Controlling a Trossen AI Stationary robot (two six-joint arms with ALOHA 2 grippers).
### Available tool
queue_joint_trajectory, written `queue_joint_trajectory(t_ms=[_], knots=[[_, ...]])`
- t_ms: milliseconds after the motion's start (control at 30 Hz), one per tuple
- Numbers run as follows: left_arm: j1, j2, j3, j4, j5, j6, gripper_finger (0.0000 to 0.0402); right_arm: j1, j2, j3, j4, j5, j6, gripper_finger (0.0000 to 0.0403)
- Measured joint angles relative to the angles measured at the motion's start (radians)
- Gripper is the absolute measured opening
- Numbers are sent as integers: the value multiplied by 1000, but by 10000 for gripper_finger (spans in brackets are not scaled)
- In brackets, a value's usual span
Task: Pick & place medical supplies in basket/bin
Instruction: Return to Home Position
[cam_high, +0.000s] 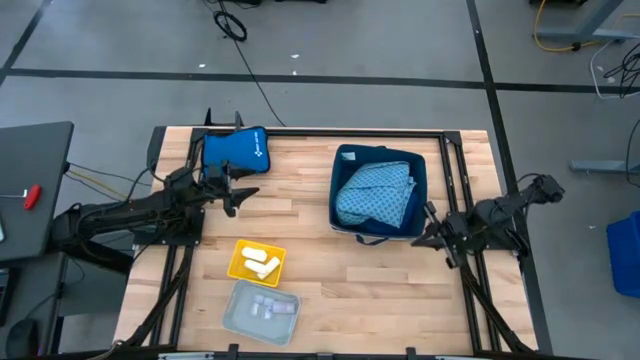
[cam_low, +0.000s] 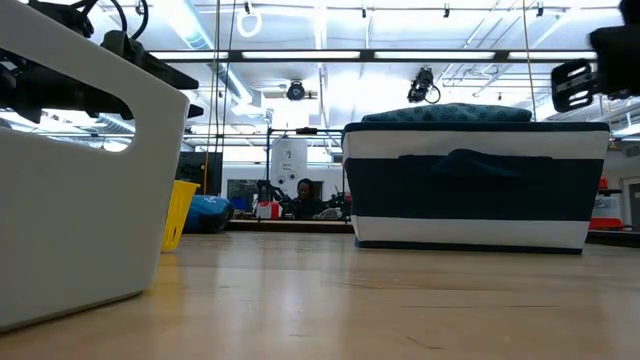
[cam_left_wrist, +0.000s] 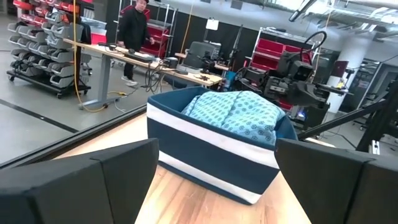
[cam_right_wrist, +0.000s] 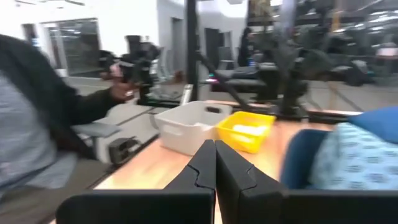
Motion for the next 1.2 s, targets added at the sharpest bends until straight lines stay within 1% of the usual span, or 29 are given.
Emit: queue_joint_trajectory(t_ms=[200, 333, 433, 500, 600, 667, 800, 1033, 1100, 1200], knots=[[0, 0, -1, -1, 7, 18, 323, -166, 0, 0, -3, -26, -6, 1], [0, 0, -1, -25, 23, 40, 323, -287, 1, 0, -26, -24, 11, 0], [0, 0, -1, -36, 33, 50, 323, -350, 2, 0, -30, -51, 33, 0], [-3, 0, -1, -35, 79, 88, 323, -375, 2, 0, -33, -85, 39, 0], [-3, -2, -1, -30, 182, 138, 323, -389, 2, 0, -32, -100, 39, 0], [-3, -3, -1, -14, 205, 152, 323, -388, 2, 0, -32, -101, 39, 0], [-3, -3, -2, 25, 193, 160, 323, -388, 2, 0, -33, -101, 41, 1], [-3, -4, -2, 35, 20, 130, 323, -388, 2, 0, -33, -103, 73, 3], [-3, -4, -2, 32, 4, 130, 323, -388, 2, 0, -34, -103, 75, 3], [-3, -4, -2, 16, 21, 129, 323, -388, 2, 0, -34, -104, 69, 4]])
